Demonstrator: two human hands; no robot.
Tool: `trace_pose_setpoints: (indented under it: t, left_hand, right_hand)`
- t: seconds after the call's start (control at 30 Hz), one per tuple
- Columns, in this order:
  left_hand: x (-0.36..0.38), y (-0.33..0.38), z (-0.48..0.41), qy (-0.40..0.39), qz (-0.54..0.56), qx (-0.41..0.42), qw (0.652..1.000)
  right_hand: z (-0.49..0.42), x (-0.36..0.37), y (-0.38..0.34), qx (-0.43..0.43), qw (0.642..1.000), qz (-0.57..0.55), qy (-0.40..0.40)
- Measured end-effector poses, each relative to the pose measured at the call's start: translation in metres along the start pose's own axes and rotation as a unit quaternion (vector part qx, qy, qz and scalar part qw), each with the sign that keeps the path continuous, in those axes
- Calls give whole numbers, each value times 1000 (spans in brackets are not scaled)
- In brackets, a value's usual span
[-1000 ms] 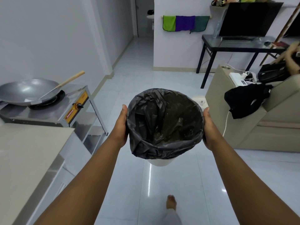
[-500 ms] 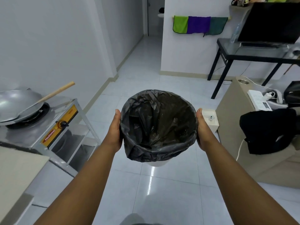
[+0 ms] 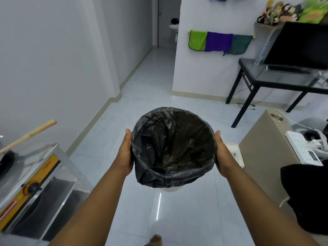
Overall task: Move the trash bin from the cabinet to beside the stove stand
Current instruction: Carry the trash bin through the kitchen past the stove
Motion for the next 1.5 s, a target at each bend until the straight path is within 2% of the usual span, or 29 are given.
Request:
trace_pose_setpoints:
  t: [0.2,0.27,0.33,0.4,0.6,0.87,1.17,1.5]
  left_hand:
    - [-9,24,-106,-4,14,-18,1000]
    - [-24,36,-213,46,-2,-14,999]
    - [-23,41,-224,33,6,-17,999]
    - [-28,38,-267,56,4,-9,998]
    - [-27,35,-286,46,19,-6,999]
    - [-46,59,-406,152,33,20,988]
    - [-123,88,-474,253,69,52,964]
    - [-274,92,-532,342,137,32,929]
  right_hand:
    - [-96,32,-42,5,1000,-13,-1]
    - [-213,56,-69,8,1000,-6,-20]
    - [-218,60,-81,3,1000,-2,-26]
    - [-268,65,-90,-1,999,-7,-52]
    - [-290,71,-92,-8,997,-21,-69]
    - [-456,127,-162,3,988,-1,-154]
    - [-560,253,-214,-3,971,54,-235]
    - [-633,434,-216,-10,941,128,-314]
Point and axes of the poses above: each hand's wrist, its own z-axis away from the middle knuckle, its own x-axis out of the palm, y = z × x, the point moved 4 cm from there along -z, towards the middle knuckle, and after that the axes turned 5 degrees about y, right-handed, at the moved point
